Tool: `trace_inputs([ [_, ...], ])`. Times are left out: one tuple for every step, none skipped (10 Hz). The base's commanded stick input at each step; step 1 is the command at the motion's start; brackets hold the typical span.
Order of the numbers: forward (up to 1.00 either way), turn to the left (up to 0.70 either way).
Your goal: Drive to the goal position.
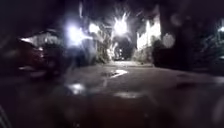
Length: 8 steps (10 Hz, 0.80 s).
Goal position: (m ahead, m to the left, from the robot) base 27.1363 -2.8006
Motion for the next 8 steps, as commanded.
trace_inputs([
  [1.00,-0.27],
  [1.00,-0.27],
  [1.00,-0.11],
  [1.00,0.00],
  [1.00,0.00],
  [1.00,0.00],
  [1.00,0.00],
  [1.00,-0.12],
])
